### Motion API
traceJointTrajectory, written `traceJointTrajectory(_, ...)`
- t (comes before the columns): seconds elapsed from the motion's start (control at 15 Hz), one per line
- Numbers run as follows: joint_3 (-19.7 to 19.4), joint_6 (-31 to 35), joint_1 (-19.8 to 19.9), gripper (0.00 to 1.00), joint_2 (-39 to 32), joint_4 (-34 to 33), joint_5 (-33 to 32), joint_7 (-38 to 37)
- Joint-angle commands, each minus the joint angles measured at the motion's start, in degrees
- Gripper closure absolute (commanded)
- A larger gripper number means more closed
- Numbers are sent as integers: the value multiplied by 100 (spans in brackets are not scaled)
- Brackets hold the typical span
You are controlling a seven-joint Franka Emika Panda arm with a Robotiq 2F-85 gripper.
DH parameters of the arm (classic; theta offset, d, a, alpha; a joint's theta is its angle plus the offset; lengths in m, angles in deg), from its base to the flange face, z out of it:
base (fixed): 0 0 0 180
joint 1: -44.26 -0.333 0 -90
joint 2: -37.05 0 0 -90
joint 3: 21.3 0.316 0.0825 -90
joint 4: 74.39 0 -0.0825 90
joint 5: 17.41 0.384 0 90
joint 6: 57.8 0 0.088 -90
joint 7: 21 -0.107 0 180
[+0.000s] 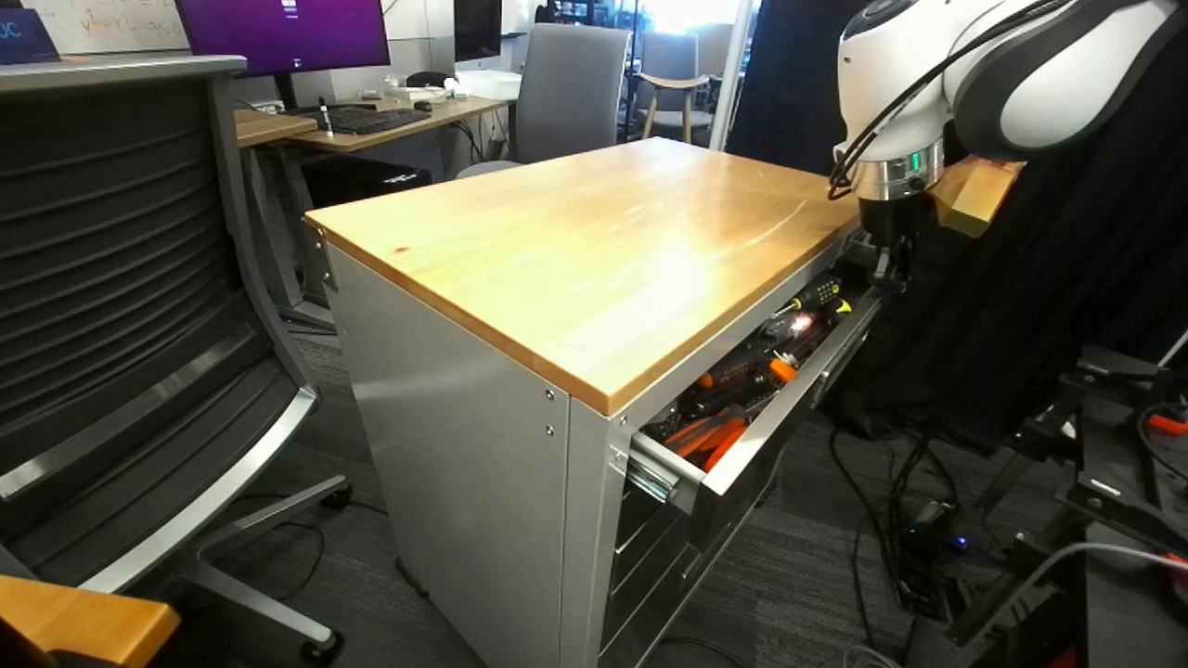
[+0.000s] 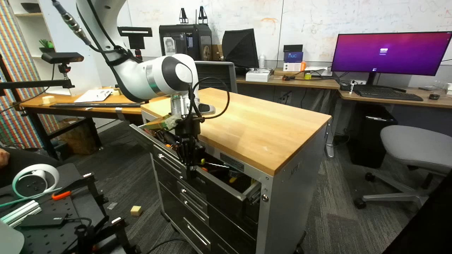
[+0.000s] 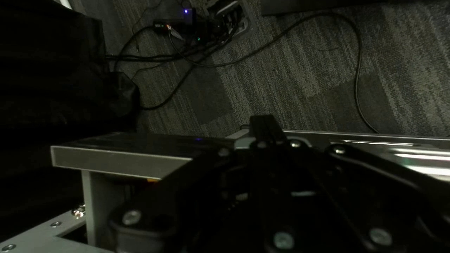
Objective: Put the black screwdriver inside the open drawer then close the drawer
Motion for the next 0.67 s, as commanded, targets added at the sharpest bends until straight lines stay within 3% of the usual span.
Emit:
traceJointTrajectory(0.0, 47, 116, -94, 95, -89, -300, 41, 74)
traceJointTrajectory(0.27, 259, -783, 51, 95, -47, -464, 727, 1195)
traceJointTrajectory(0.6, 370, -1918, 33, 93, 0, -845, 1059, 1726)
